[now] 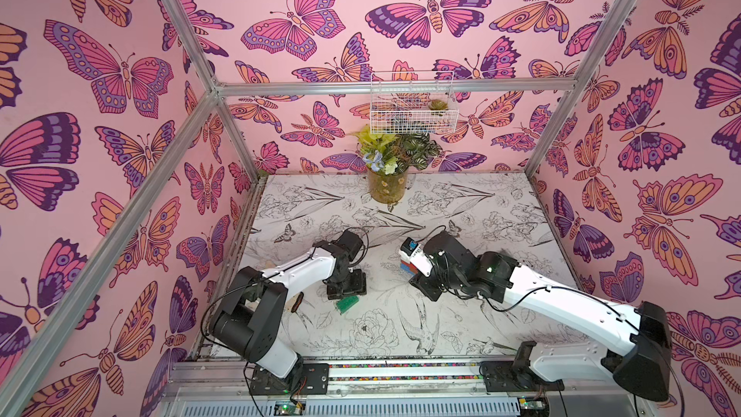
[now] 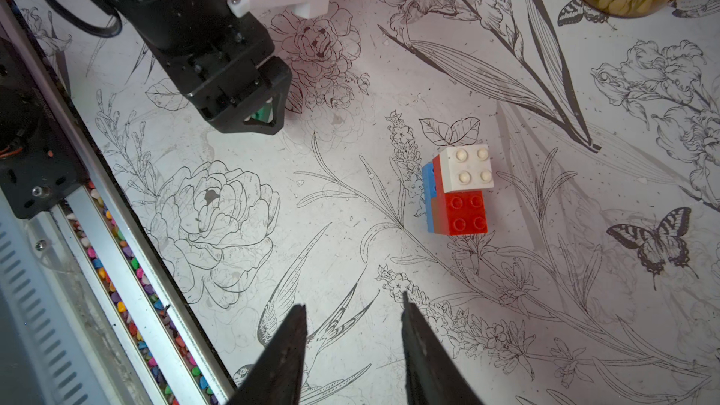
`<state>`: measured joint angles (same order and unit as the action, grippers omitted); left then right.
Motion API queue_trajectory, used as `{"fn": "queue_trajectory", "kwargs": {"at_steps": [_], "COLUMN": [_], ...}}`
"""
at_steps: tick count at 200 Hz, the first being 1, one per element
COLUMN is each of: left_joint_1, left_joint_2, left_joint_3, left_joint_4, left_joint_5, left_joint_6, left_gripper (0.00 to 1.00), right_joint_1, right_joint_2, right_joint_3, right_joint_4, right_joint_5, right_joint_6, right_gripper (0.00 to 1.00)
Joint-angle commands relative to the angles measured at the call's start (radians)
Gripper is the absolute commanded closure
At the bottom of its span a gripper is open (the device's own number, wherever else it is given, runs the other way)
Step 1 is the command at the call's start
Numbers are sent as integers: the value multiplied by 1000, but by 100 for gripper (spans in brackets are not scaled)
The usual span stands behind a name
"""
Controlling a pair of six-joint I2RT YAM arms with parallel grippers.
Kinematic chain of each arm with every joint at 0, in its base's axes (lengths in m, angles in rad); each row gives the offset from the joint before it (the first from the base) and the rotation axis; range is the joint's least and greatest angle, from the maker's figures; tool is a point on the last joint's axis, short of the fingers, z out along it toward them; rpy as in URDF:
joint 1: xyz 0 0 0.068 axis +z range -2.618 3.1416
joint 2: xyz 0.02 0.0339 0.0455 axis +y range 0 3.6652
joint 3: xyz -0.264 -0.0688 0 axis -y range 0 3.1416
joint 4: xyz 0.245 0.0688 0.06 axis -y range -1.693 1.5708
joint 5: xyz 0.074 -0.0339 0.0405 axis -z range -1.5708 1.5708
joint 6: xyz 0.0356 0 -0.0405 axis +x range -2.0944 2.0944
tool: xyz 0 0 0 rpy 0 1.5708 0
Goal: Assemble the number 5 with lego
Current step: Pick up the lego brick from the center of the board.
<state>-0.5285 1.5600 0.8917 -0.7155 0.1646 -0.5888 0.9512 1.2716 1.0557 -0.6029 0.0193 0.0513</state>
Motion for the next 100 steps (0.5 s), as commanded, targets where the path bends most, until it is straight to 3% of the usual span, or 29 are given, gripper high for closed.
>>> {"fn": "queue_trajectory", "kwargs": {"at_steps": [1,100], "left_joint_1": [-36,-123], "left_joint_2": [-26,-21], "left_joint_3": [-2,-17], "left_joint_4": [-78,-165], "left_joint_5": [-66,-159], "left_joint_6": [-15,-64], "left_gripper": [28,33], "right_joint_1": [8,8], "right_joint_2": [5,21], "right_joint_3": [11,13], "right_joint_4": [24,23], "right_joint_5": [12,18], "right_joint_6": [21,21], "right_gripper": [57,58]}}
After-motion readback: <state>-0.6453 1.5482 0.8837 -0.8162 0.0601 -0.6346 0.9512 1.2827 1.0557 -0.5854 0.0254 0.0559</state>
